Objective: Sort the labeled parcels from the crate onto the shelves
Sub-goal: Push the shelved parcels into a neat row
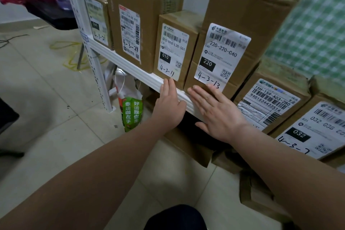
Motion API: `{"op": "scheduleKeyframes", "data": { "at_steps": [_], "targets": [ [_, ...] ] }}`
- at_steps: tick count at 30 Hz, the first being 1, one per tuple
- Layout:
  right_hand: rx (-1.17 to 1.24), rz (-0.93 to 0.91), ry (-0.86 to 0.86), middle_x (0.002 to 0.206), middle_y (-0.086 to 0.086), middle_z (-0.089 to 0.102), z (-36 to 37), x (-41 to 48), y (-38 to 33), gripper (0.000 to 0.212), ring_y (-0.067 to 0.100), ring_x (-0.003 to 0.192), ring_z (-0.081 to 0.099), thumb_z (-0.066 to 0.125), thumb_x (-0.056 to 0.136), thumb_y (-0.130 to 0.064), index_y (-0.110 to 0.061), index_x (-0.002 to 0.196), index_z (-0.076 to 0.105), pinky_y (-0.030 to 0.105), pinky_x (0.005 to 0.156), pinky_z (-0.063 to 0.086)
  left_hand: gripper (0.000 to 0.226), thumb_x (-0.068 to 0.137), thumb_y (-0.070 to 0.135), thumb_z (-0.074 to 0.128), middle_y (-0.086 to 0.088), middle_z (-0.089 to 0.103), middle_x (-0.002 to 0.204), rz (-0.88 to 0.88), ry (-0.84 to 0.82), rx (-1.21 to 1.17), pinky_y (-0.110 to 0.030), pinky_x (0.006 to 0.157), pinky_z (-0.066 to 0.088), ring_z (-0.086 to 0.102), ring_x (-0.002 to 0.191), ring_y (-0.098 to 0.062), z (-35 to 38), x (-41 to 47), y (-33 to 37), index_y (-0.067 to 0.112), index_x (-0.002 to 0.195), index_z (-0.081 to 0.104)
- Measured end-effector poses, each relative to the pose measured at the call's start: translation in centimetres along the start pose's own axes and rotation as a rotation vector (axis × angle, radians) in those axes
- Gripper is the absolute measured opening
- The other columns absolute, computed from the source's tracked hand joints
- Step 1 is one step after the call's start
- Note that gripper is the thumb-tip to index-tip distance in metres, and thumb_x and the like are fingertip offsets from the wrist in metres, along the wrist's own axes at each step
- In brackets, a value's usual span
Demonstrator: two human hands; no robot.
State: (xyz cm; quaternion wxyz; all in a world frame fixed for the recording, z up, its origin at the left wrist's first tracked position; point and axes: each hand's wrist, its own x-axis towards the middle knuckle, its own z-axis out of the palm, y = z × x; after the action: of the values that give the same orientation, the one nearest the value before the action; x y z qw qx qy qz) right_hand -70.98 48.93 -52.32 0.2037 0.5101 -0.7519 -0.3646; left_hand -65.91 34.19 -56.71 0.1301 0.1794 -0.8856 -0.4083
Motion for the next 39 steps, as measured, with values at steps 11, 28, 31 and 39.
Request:
{"op": "scheduleKeyframes", "data": {
  "at_steps": [11, 28, 31, 39],
  "targets": [
    [-0.017, -0.031, 0.074, 0.161, 0.016, -0.017, -3.2, 5.4, -0.9, 0.078, 0.028, 0.147, -0.022, 0.008, 0.099, -0.058, 0.0, 0.142, -0.021, 0.048, 0.11, -0.025, 0.075, 0.094, 0.021, 0.044, -0.011, 0.005, 0.161, -0.148, 0.229, -0.056, -0.046, 0.119, 0.017, 0.011, 0.147, -0.029, -5.8, 4.7, -3.5, 0.01, 0.153, -0.001],
    [-0.157, -0.001, -0.071, 0.161, 0.013, -0.016, -4.0, 10.2, -1.3, 0.079, 0.027, 0.148, -0.021, 0.007, 0.098, -0.06, -0.007, 0.151, -0.015, 0.05, 0.107, -0.026, 0.076, 0.088, 0.015, 0.046, -0.015, 0.018, 0.154, -0.099, 0.141, 0.025, -0.05, 0.115, 0.022, 0.016, 0.141, -0.034, -7.1, 7.3, -6.9, 0.011, 0.15, 0.002],
    [-0.142, 0.004, -0.093, 0.162, 0.012, -0.016, -3.9, 10.5, -1.6, 0.08, 0.027, 0.148, -0.02, 0.008, 0.098, -0.061, -0.006, 0.152, -0.015, 0.05, 0.109, -0.025, 0.073, 0.087, 0.016, 0.046, -0.018, 0.022, 0.151, -0.103, 0.149, 0.083, -0.052, 0.112, 0.026, 0.02, 0.139, -0.035, -7.2, 7.5, -7.0, 0.01, 0.148, 0.006],
    [-0.107, -0.004, -0.138, 0.162, 0.012, -0.014, -4.1, 10.9, -1.7, 0.081, 0.026, 0.149, -0.018, 0.009, 0.097, -0.062, -0.007, 0.152, -0.013, 0.05, 0.113, -0.022, 0.086, 0.094, 0.017, 0.046, -0.009, -0.012, 0.161, -0.158, 0.088, 0.179, -0.046, 0.12, 0.01, -0.008, 0.148, -0.023, -7.4, 7.4, -6.4, 0.018, 0.15, -0.019]
  ]
}}
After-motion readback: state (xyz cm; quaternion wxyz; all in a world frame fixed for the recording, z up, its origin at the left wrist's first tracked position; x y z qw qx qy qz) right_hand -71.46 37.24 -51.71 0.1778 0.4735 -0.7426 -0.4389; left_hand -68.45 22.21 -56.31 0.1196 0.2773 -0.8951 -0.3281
